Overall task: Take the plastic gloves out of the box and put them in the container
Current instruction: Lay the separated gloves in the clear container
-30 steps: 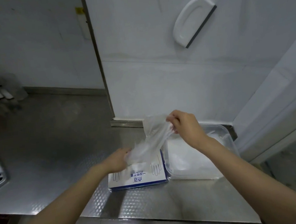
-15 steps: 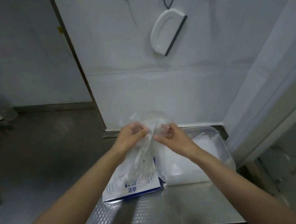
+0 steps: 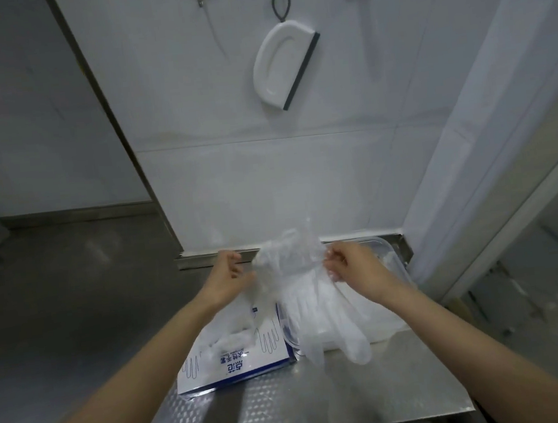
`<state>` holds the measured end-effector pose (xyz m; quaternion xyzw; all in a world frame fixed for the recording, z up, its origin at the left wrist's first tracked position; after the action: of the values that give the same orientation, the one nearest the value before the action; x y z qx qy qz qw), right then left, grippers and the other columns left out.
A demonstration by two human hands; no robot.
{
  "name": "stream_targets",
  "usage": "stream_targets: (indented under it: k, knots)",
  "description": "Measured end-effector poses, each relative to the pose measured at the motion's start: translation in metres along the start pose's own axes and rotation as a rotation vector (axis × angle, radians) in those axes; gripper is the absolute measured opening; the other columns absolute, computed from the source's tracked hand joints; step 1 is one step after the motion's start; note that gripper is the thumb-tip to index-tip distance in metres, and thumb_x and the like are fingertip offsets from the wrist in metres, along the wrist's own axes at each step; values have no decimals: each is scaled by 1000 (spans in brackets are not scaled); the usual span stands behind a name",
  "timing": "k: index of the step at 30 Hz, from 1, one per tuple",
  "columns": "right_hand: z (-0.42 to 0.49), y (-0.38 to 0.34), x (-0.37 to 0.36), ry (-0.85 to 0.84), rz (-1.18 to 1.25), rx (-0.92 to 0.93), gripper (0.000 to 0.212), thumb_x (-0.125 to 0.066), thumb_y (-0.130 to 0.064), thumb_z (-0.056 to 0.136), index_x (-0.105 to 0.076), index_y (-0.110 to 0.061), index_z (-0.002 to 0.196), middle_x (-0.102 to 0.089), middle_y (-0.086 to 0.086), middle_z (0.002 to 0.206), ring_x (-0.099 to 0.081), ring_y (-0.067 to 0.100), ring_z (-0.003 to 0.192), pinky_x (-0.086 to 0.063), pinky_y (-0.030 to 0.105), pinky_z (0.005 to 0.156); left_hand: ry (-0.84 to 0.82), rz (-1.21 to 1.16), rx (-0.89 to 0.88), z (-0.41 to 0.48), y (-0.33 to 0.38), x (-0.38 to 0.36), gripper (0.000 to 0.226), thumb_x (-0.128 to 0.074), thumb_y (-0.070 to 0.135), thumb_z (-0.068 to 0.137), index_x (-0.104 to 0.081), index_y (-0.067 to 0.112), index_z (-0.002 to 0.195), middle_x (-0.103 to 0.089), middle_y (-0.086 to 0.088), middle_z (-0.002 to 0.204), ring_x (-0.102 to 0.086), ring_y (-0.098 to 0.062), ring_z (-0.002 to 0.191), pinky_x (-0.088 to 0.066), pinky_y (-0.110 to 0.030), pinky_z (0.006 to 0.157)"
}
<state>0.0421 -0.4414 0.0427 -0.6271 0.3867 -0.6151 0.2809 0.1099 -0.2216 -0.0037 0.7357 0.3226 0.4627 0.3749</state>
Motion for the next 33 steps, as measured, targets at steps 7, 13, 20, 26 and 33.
stream_targets:
  k: [7, 13, 20, 26, 33]
  knots:
    - [-4, -23, -8, -265, -355, 187, 10, -57, -9, 89, -66, -14, 87, -61, -11, 73, -57, 2, 66, -42, 12, 63, -388, 280, -303, 3, 67, -38, 73, -80, 22, 75, -39, 26, 135, -49, 10, 126, -46, -6, 118, -36, -21, 99]
    - [1, 8, 9, -495, -316, -6, 20, -66, 2, 80, -68, -8, 97, -64, 3, 77, -59, 4, 62, -51, 25, 68, -344, 267, -304, 13, 80, -44, 18, -76, 11, 79, -69, 25, 70, -67, 9, 61, -59, 2, 58, -44, -15, 64]
    - [23, -3, 72, -12, -341, 95, 13, -71, -4, 80, -71, -1, 92, -71, 6, 100, -62, 3, 81, -37, 1, 66, 0, 418, -369, 23, 132, -25, 15, -69, 10, 80, -65, 19, 69, -58, 20, 57, -53, 3, 59, -37, -4, 55]
    - [22, -33, 86, 98, -344, 357, 39, -75, -20, 79, -63, -13, 116, -63, -2, 115, -57, 9, 107, -36, 10, 89, 183, 199, -631, -6, 198, -17, 8, -67, 10, 83, -65, 15, 77, -62, 18, 74, -59, 7, 73, -40, -2, 69]
    - [-25, -7, 71, 396, -404, 641, 12, -57, -12, 88, -66, -8, 82, -60, 2, 85, -53, 13, 83, -42, 20, 72, 44, 399, -980, -50, 158, -47, 9, -53, 19, 87, -59, 13, 83, -56, 3, 87, -52, -9, 85, -40, -20, 79]
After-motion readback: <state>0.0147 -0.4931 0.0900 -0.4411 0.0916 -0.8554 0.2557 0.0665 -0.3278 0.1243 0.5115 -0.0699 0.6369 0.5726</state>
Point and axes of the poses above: each hand's wrist, its own z-axis towards the middle knuckle, its own x-axis out of the back of the hand, y = z × x, the point moved 7 cm from there along z, towards the middle knuckle
